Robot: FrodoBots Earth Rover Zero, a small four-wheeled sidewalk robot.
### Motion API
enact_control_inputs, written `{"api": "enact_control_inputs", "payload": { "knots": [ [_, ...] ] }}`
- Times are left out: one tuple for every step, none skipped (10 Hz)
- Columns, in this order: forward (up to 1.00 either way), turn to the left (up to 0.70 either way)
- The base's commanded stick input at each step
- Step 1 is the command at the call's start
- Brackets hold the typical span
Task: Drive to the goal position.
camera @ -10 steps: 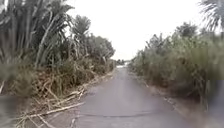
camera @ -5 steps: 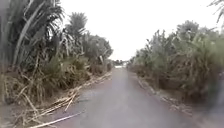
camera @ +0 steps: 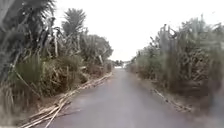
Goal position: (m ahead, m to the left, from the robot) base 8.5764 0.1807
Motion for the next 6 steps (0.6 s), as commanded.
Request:
{"api": "enact_control_inputs", "payload": {
  "knots": [
    [1.0, 0.0],
    [1.0, 0.0],
    [1.0, 0.0],
    [1.0, 0.0],
    [1.0, 0.0],
    [1.0, 0.0]
  ]
}}
